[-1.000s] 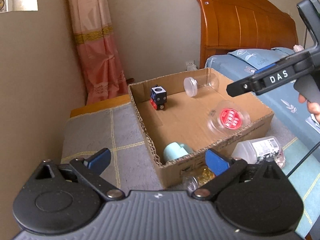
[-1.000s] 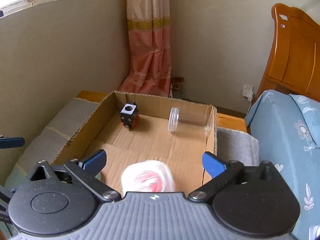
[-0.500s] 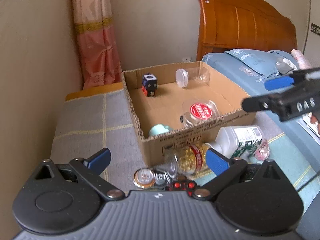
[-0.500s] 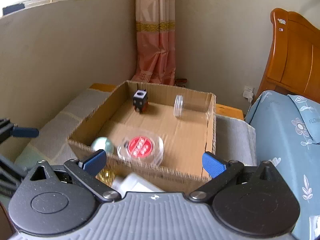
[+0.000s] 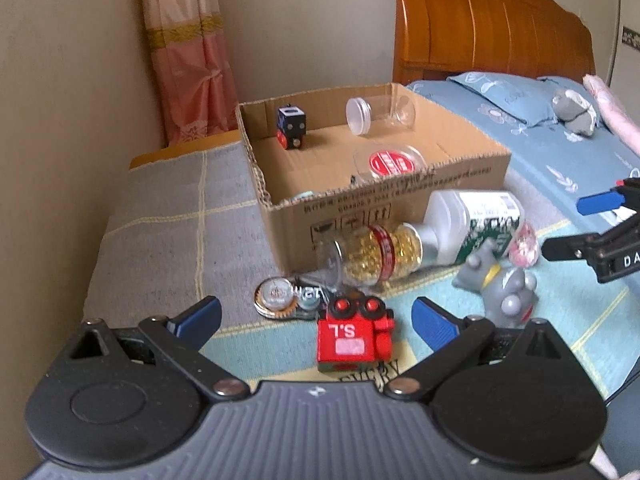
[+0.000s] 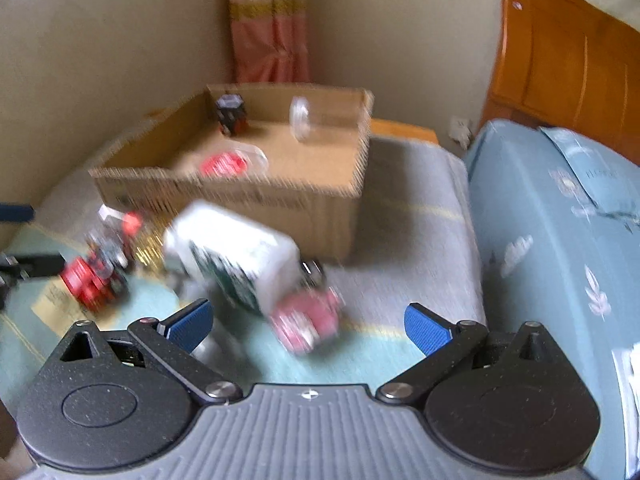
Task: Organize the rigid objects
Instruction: 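Return both tools toward the remaining items on the bed, then grasp the red S.L block with the left tool while the right tool grasps the pink keychain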
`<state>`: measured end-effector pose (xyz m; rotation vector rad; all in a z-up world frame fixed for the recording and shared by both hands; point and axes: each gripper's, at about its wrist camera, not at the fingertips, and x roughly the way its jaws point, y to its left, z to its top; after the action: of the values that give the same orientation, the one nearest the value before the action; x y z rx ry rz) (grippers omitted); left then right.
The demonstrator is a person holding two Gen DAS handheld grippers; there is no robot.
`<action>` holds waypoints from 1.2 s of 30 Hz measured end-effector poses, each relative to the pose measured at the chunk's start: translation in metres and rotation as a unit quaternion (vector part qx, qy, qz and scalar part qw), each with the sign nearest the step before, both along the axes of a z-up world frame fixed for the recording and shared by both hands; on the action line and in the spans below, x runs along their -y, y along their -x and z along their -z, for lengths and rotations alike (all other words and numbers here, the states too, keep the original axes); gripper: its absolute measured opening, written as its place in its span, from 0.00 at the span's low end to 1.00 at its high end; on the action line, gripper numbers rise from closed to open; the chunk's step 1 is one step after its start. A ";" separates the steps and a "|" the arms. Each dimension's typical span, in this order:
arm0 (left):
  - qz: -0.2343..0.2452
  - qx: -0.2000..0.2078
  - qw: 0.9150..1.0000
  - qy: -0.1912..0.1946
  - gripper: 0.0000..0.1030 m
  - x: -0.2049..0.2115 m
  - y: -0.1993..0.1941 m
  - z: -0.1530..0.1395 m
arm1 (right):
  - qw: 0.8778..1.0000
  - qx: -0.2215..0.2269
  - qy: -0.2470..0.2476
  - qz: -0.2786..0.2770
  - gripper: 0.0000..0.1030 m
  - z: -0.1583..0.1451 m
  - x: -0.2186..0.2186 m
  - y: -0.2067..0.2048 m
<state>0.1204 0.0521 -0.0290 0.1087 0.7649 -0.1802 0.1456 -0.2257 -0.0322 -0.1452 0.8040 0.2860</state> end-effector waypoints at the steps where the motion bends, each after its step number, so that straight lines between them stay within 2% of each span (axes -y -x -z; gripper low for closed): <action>1: 0.001 -0.003 1.000 -0.001 0.98 0.001 0.000 0.002 | 1.000 -0.005 0.006 0.004 1.00 0.005 0.003 0.001; 6: 0.004 -0.016 1.000 0.000 0.98 0.005 0.000 0.012 | 0.999 -0.030 0.030 0.021 1.00 0.032 0.016 0.003; 10: 0.008 -0.025 1.000 -0.002 0.98 0.009 0.000 0.020 | 0.998 -0.051 0.034 0.015 1.00 0.046 0.017 -0.001; 12: 0.008 -0.030 1.000 -0.001 0.98 0.009 -0.002 0.025 | 0.998 -0.054 0.020 0.004 1.00 0.050 0.019 -0.001; 21: 0.026 -0.044 0.999 0.002 0.97 0.013 -0.010 0.046 | 0.999 -0.030 0.012 -0.023 1.00 0.054 0.022 0.003; 25: 0.025 -0.051 0.998 0.013 0.91 0.014 -0.015 0.053 | 0.999 -0.026 0.010 -0.024 1.00 0.054 0.021 0.003; 28: 0.029 -0.042 0.999 0.014 0.80 0.015 -0.016 0.051 | 0.999 -0.021 0.009 -0.029 1.00 0.055 0.023 0.004; 31: 0.033 -0.036 0.999 0.015 0.64 0.017 -0.017 0.048 | 0.999 -0.015 0.007 -0.036 1.00 0.055 0.023 0.003; 32: 0.033 -0.035 0.999 0.015 0.54 0.017 -0.017 0.047 | 0.999 -0.016 0.007 -0.040 1.00 0.055 0.023 0.003; 36: 0.029 -0.042 0.999 0.015 0.51 0.016 -0.017 0.045 | 0.998 -0.019 0.010 -0.059 1.00 0.054 0.024 -0.002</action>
<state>0.1374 0.0359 -0.0737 0.0951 0.8438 -0.2534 0.1478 -0.2496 -0.0866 -0.2068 0.8378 0.3943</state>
